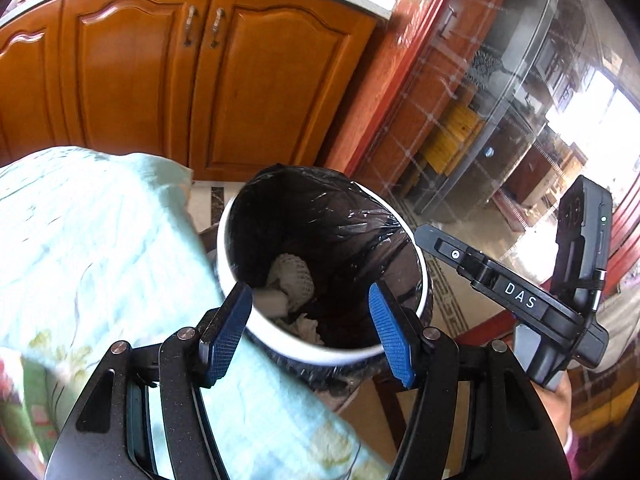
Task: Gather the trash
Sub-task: 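Open both grippers to drop the foam block and sleeve into the bin, then move both open grippers back over the remaining trash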
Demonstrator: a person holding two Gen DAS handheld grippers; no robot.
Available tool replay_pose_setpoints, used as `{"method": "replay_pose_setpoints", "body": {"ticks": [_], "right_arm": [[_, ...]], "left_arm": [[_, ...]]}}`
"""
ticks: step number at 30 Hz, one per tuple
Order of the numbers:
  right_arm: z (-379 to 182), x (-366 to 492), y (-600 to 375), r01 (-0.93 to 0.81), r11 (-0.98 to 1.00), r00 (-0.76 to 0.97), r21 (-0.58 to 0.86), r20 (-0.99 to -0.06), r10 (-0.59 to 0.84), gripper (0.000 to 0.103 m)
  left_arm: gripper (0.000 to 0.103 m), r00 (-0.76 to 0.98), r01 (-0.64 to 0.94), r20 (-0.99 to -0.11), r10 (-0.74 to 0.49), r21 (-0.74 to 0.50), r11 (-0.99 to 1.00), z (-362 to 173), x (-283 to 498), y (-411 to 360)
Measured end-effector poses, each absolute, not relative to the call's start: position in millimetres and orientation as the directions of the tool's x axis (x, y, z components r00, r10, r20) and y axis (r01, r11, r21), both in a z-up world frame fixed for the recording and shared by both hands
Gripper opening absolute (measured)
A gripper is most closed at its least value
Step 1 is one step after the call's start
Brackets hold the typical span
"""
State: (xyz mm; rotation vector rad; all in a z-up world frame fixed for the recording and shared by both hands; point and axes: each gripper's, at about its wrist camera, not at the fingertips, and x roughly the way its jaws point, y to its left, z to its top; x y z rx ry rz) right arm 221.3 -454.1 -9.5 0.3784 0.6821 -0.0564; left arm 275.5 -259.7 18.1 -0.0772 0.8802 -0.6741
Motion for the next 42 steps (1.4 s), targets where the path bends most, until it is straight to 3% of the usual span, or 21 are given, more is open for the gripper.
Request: {"method": "replay_pose_setpoints", "body": {"ticks": [9,21,42], "right_arm": [[-12.3,196.7,-417.9,0.118,0.913,0.788,0.391,-0.596,0.153,0.06],[-20.4,175.3,-354.5,0.036,0.9,0.764,0.435,-0.592,0.256,0.062],[-39.6,157.3,-249.3,-0.118,0.892,0.667,0.437,-0.631,0.397,0.062]], "left_arm": [[0.063,0.508,0.466,-0.645,-0.571,-0.352,0.812,22.6,237.3,-197.9],[0.063,0.595,0.345,-0.613,-0.52,-0.39,0.854,18.8,201.8,-103.8],[0.063,0.663,0.115,-0.641,-0.385,-0.422,0.899,-16.8,163.8,24.9]]}}
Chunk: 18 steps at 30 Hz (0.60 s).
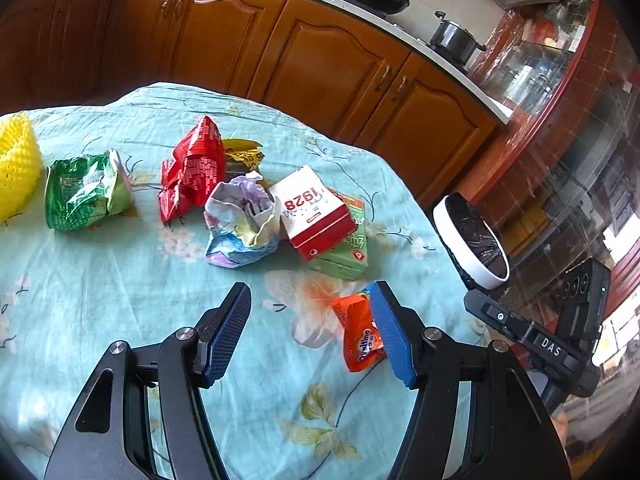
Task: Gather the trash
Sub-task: 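Move both open grippers back over the remaining trash, then grasp the red-blue snack bag with the right gripper while the left grasps the crumpled white wrapper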
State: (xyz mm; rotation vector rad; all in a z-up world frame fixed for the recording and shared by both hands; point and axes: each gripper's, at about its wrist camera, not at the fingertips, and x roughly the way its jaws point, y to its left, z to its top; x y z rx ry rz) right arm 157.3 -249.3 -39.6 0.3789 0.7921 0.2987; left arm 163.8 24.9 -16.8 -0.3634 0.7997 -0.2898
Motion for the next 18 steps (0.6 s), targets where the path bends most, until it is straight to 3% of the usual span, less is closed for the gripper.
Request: {"method": "replay_pose_setpoints", "body": {"ticks": [18], "right_arm": [[-44.0,150.1,-178.0,-0.254,0.872,0.588,0.419,-0.649,0.483,0.062]], "left_arm": [[0.063,0.682,0.048,-0.647,-0.34,-0.425,0.904,-23.1,188.5,58.3]]}}
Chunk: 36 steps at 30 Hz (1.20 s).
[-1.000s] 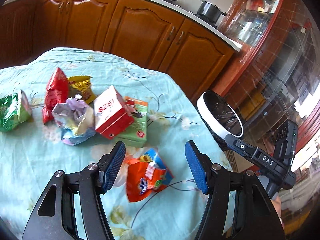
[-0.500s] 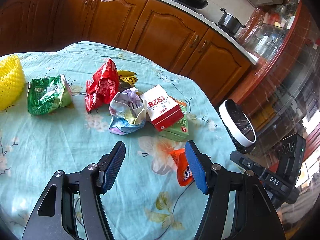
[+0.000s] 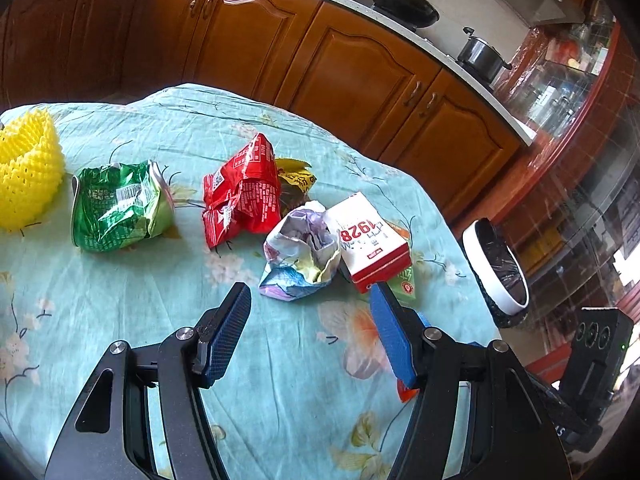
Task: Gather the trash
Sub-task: 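Grasp the red-blue snack bag with the right gripper while the left grasps the crumpled white wrapper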
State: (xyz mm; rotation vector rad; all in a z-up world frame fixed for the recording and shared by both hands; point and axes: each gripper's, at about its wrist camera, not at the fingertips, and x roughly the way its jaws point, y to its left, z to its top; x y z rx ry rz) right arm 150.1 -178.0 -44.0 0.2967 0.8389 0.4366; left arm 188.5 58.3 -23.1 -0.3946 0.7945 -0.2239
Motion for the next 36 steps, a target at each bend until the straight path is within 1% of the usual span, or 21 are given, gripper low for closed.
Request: {"method": "replay_pose_setpoints", "body": {"ticks": [9,10,11,12,13,14,15,16,17,18,21,24,31,36], "right_arm": [[-44.2,155.9,-151.7,-0.3,0.871,0.573,0.389,-0.656,0.49,0.061],[-44.7,157.2,-149.3,-0.303,0.874,0.574,0.381,-0.659,0.486,0.06],[-45.6,158.2,-147.7,-0.305,0.876,0.575,0.374,-0.661,0.482,0.058],[-46.7,159.9,-145.9,-0.306,0.878,0.574,0.368,-0.665,0.479,0.054],[-48.1,161.6,-144.2,-0.308,0.88,0.572,0.362,-0.669,0.475,0.051],[-49.5,163.1,-142.5,-0.309,0.882,0.569,0.355,-0.674,0.471,0.045],[-51.6,164.2,-141.3,-0.31,0.884,0.565,0.35,-0.68,0.468,0.037],[-53.9,165.3,-140.4,-0.312,0.883,0.558,0.35,-0.685,0.469,0.032],[-56.0,165.8,-139.1,-0.314,0.883,0.55,0.35,-0.69,0.469,0.019],[-58.0,166.1,-138.0,-0.317,0.882,0.543,0.349,-0.695,0.471,0.01],[-58.2,163.1,-138.3,-0.327,0.878,0.542,0.35,-0.691,0.478,0.006],[-54.9,161.1,-141.1,-0.334,0.872,0.544,0.359,-0.682,0.489,0.005],[-42.6,156.2,-154.8,-0.329,0.869,0.571,0.369,-0.655,0.494,0.004],[-37.6,152.5,-165.8,-0.316,0.871,0.591,0.375,-0.641,0.49,0.004]], "left_arm": [[0.06,0.683,0.053,-0.659,-0.314,-0.385,0.921,-21.1,220.9,62.9],[0.056,0.681,0.056,-0.663,-0.313,-0.379,0.924,-22.1,224.1,62.4],[0.048,0.676,0.062,-0.667,-0.315,-0.374,0.925,-23.4,227.3,61.4],[0.044,0.669,0.067,-0.673,-0.316,-0.369,0.927,-25.2,230.0,60.3],[0.035,0.662,0.073,-0.679,-0.319,-0.366,0.928,-27.1,232.2,59.1],[0.026,0.652,0.081,-0.684,-0.326,-0.365,0.928,-29.3,233.9,57.3],[0.026,0.647,0.085,-0.689,-0.325,-0.359,0.93,-31.3,234.6,55.9],[0.025,0.653,0.09,-0.687,-0.321,-0.35,0.932,-31.3,233.8,54.7],[0.024,0.658,0.095,-0.683,-0.317,-0.343,0.934,-31.0,231.6,53.7],[0.024,0.662,0.1,-0.679,-0.317,-0.34,0.935,-30.2,229.4,53.4],[0.023,0.667,0.108,-0.67,-0.325,-0.344,0.933,-28.5,222.2,54.2],[0.022,0.669,0.112,-0.666,-0.329,-0.348,0.931,-25.4,214.4,55.2],[0.022,0.688,0.121,-0.64,-0.341,-0.363,0.924,-10.8,186.1,56.8],[0.022,0.69,0.161,-0.625,-0.365,-0.359,0.919,1.5,174.9,41.5]]}}
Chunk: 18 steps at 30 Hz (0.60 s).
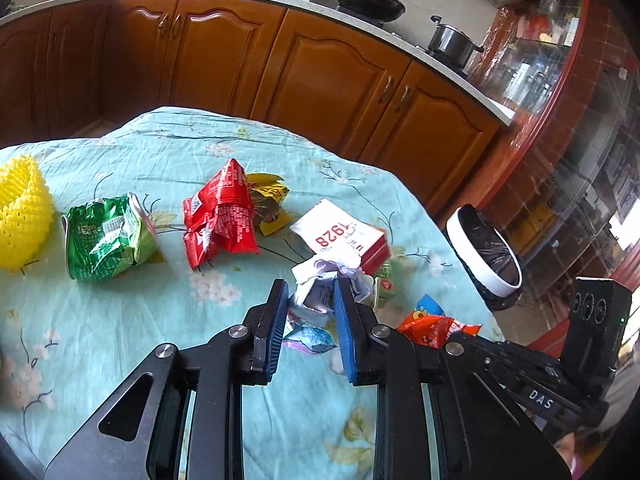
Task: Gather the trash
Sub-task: 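Grasp the red-blue snack bag with the right gripper while the left grasps the crumpled white wrapper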
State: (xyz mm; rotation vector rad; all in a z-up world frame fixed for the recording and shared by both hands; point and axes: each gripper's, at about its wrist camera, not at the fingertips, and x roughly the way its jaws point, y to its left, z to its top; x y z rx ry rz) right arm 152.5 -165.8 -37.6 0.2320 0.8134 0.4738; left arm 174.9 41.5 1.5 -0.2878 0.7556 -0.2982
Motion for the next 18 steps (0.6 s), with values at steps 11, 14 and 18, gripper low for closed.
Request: {"method": "replay_pose_setpoints", "body": {"ticks": [11,14,18], "right_arm": [[-24.3,141.7,-201.6,-0.264,0.888,0.651,0.377,-0.609,0.452,0.004],[-22.3,140.5,-215.4,-0.238,0.894,0.667,0.38,-0.604,0.435,0.004],[-19.9,137.3,-233.2,-0.207,0.9,0.689,0.383,-0.596,0.412,0.004]], "left_arm": [[0.022,0.65,0.273,-0.626,-0.43,-0.336,0.902,7.8,172.2,-13.4],[0.022,0.638,0.294,-0.629,-0.444,-0.334,0.896,7.9,172.7,-25.4],[0.022,0.626,0.315,-0.632,-0.456,-0.329,0.89,9.3,174.1,-39.3]]}}
